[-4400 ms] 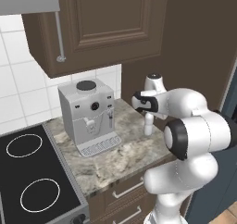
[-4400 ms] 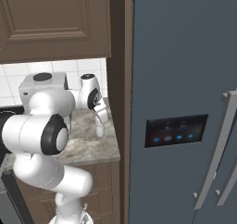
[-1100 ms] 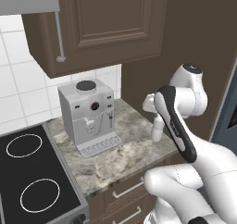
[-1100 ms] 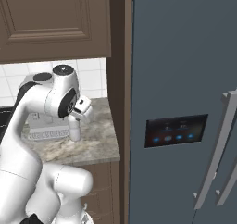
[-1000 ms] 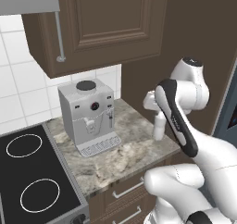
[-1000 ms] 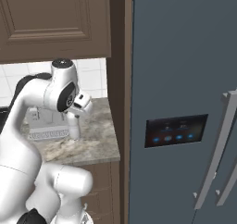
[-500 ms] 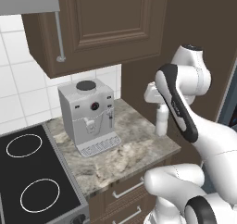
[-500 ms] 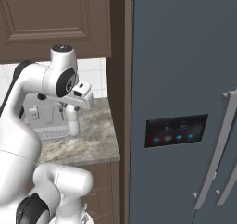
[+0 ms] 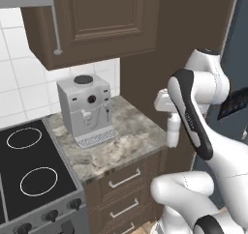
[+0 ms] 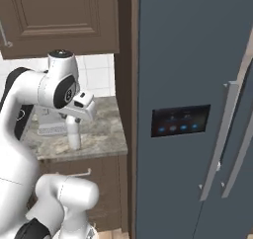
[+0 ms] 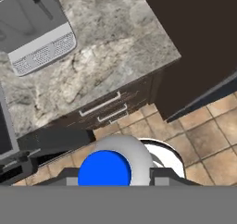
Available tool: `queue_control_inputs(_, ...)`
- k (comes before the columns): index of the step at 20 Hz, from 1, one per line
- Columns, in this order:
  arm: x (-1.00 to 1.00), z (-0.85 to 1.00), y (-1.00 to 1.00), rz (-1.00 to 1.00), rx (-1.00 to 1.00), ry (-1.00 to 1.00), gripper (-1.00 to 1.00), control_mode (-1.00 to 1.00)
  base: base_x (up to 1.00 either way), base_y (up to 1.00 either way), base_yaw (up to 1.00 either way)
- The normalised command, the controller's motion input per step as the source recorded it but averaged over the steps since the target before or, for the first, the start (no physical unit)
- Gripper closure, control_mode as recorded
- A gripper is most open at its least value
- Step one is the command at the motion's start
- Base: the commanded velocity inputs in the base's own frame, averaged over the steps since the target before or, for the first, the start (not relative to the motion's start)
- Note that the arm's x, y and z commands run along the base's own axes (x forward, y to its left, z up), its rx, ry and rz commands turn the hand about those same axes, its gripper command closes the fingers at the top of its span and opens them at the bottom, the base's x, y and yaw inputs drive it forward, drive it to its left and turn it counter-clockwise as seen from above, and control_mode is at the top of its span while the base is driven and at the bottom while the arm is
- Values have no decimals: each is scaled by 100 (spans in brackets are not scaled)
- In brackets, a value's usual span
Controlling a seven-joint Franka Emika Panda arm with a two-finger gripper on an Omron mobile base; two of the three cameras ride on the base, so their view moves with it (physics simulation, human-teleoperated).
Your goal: Place the drinks on the dining counter in a tight cluster.
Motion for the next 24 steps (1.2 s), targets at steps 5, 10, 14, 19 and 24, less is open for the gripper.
queue_control_inputs(5, 0, 0, 0, 0, 0, 0, 100, 100, -100, -1, 0)
queue_control_inputs(10, 0, 0, 0, 0, 0, 0, 100, 100, -82, -18, -31)
queue_control_inputs(14, 0, 0, 0, 0, 0, 0, 100, 100, -52, -2, -75)
queue_control_inputs(19, 0, 0, 0, 0, 0, 0, 100, 100, -26, 3, -90)
queue_control_inputs(24, 0, 0, 0, 0, 0, 0, 100, 100, -16, 8, -94)
